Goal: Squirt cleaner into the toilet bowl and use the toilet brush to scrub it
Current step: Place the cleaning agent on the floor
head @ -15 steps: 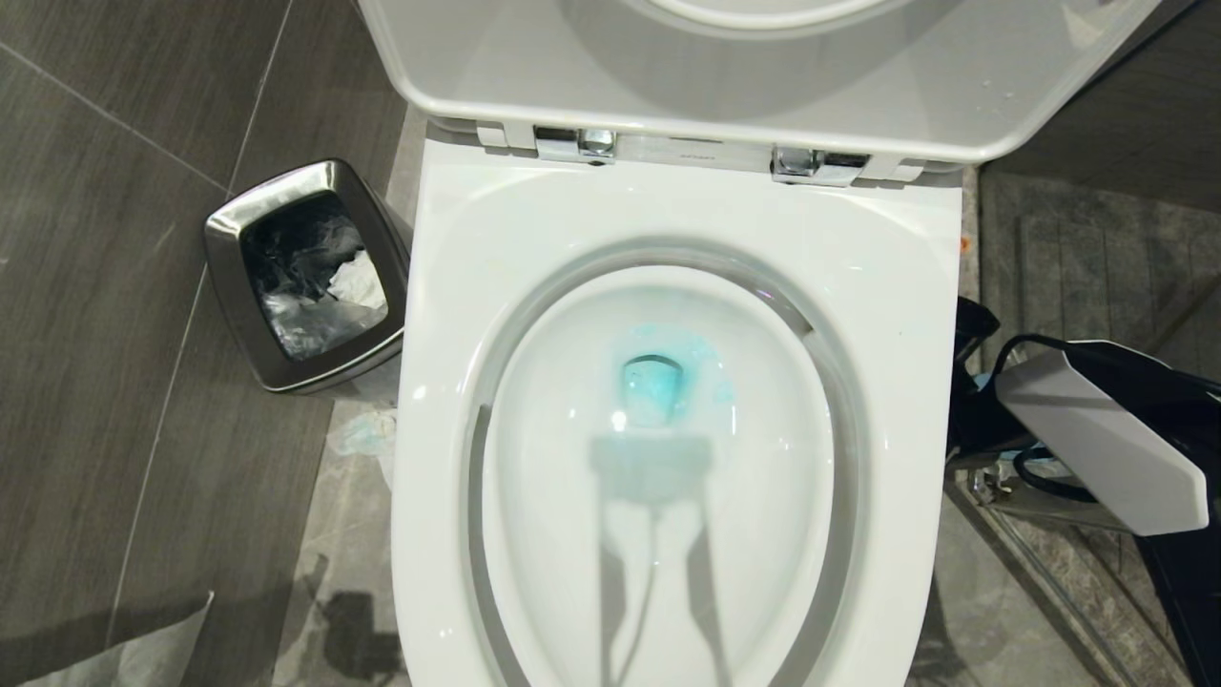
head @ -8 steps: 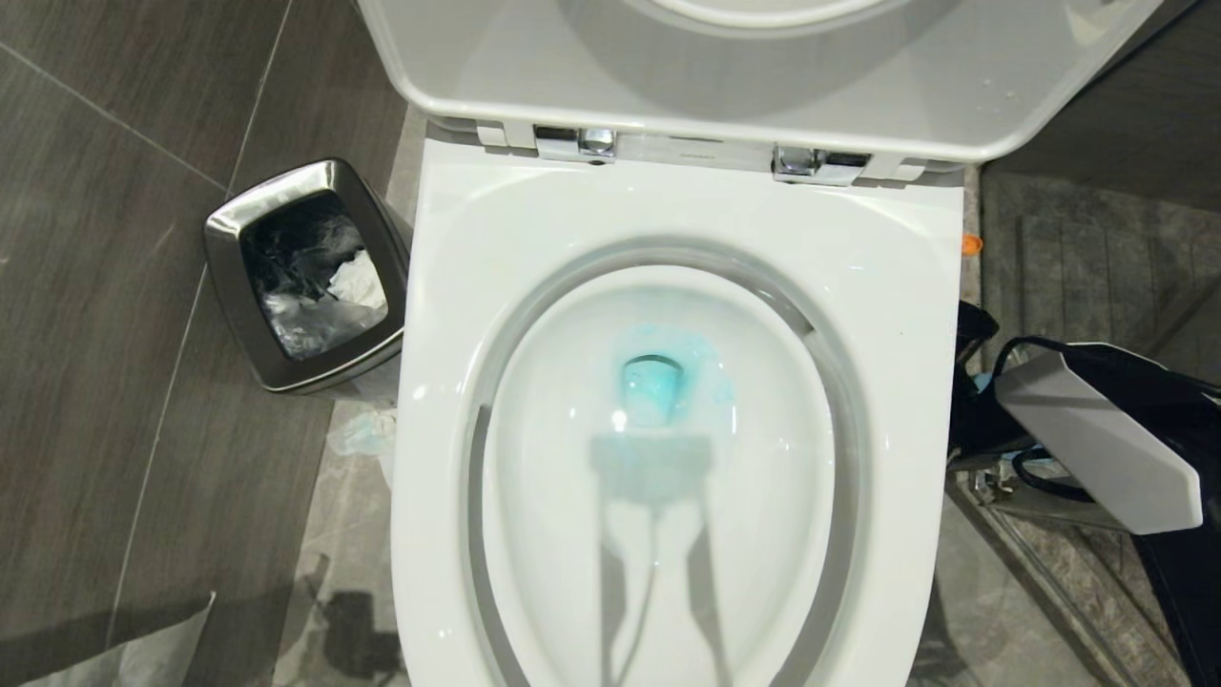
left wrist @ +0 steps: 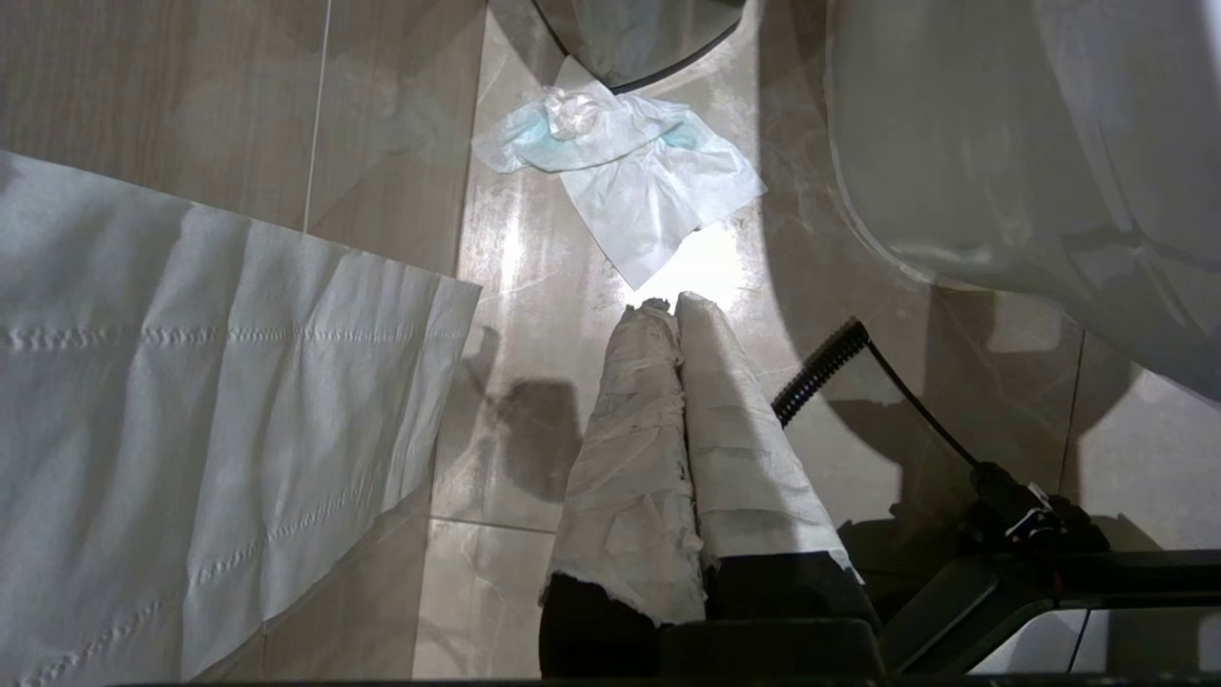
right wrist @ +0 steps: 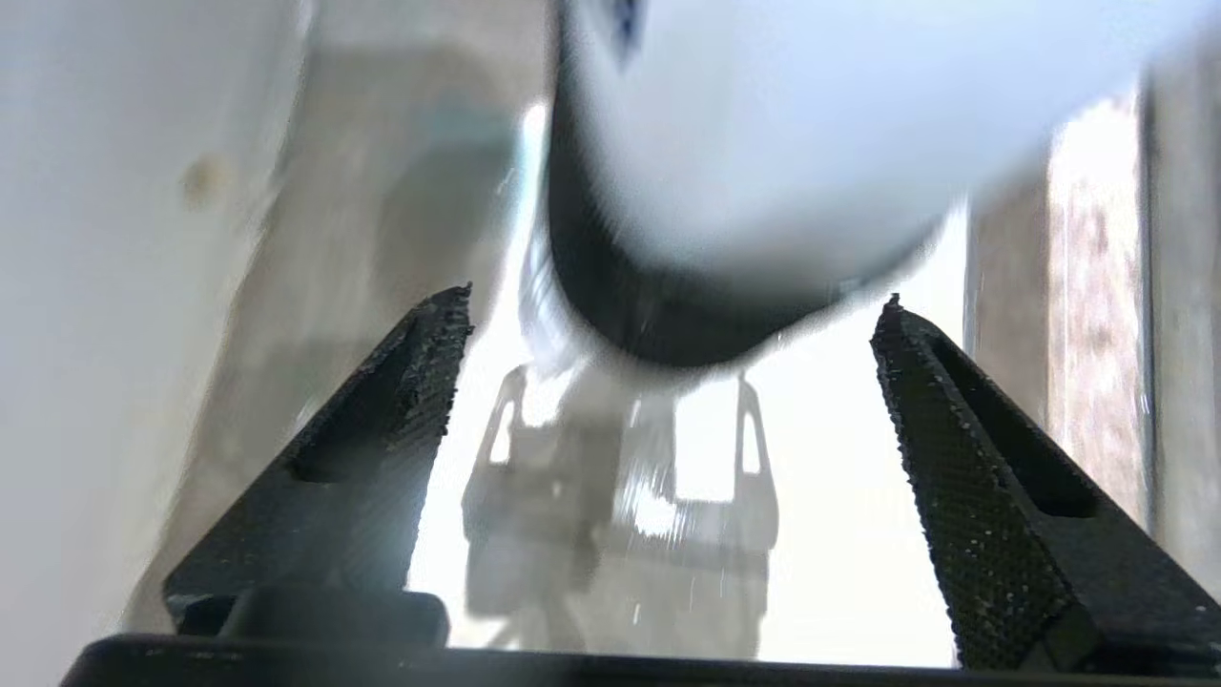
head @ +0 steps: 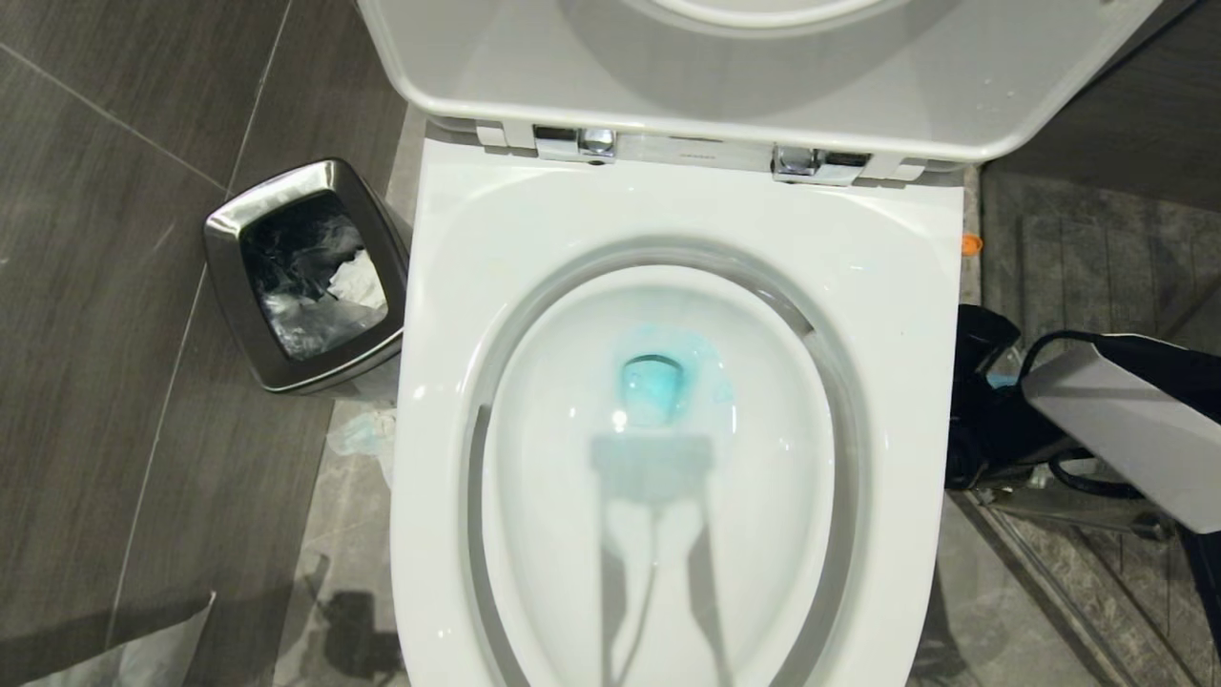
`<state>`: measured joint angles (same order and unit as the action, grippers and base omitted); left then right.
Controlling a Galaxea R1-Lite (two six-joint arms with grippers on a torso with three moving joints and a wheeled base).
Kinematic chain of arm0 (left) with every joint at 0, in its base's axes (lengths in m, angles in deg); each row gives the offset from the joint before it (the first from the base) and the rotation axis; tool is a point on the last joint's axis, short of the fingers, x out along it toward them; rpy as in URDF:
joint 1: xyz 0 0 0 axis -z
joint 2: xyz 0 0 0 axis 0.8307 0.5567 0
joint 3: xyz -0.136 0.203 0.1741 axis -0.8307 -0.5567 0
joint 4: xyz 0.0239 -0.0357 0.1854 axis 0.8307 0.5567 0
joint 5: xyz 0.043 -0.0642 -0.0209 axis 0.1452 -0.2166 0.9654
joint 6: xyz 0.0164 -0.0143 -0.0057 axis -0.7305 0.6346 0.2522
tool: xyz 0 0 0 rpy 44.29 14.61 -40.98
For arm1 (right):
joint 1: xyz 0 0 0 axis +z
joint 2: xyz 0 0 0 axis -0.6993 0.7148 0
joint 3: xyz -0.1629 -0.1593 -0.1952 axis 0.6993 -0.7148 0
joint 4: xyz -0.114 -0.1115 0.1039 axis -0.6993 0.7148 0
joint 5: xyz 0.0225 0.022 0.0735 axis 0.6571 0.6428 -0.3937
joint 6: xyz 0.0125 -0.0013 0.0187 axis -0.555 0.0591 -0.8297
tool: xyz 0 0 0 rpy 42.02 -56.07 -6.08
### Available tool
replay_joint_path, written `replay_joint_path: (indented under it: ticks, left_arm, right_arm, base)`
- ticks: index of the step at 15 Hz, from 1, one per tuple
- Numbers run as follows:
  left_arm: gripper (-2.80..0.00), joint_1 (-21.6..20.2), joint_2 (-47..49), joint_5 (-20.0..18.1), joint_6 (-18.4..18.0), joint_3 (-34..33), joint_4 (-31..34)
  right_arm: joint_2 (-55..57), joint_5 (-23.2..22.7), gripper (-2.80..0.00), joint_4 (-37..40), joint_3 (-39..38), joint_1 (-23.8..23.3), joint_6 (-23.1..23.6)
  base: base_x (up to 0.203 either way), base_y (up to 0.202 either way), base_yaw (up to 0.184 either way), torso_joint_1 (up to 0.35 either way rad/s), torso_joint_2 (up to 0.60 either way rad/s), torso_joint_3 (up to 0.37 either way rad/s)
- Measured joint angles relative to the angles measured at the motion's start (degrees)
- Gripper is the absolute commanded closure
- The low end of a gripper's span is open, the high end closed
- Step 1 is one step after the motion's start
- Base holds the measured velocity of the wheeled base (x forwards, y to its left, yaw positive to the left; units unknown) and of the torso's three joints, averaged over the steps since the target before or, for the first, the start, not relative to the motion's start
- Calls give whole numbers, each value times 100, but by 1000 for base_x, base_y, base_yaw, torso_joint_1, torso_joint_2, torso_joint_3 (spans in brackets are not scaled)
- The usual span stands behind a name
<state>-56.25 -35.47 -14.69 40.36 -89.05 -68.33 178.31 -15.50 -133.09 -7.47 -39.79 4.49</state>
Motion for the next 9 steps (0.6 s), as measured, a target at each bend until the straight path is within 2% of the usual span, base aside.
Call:
replay_joint_path:
  ticks: [5, 9]
  left_arm:
    - [0, 0, 0, 0, -3, 0, -1]
    - [0, 0, 0, 0, -3, 0, -3]
  right_arm:
    - [-1033, 3, -280, -507, -2124, 257, -25]
    - [-2283, 25, -280, -554, -3563, 423, -5]
  base:
    - [0, 0, 0, 0, 0, 0]
    - [0, 0, 0, 0, 0, 0]
